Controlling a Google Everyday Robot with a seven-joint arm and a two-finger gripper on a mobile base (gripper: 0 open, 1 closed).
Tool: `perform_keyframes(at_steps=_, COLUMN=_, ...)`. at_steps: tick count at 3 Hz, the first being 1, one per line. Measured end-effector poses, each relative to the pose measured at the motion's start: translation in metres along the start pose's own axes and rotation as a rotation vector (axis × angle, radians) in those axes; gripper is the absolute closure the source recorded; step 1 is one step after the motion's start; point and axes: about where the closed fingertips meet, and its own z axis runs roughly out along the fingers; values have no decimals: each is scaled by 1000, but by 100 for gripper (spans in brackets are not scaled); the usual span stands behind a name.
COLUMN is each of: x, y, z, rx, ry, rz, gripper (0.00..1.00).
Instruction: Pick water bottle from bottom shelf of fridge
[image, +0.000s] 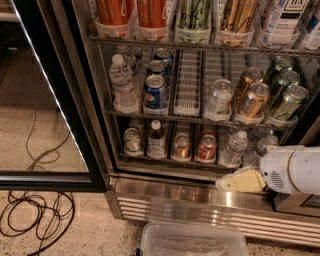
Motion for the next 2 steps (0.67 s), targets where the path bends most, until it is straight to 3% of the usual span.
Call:
perform_keyframes(at_steps=1, x=26, y=-9, z=21, rx=40, ry=-78, rz=163, gripper=0)
perform_keyframes(at_steps=2, x=45, y=-24, z=37, rx=113, ry=-154, rz=269, gripper=0)
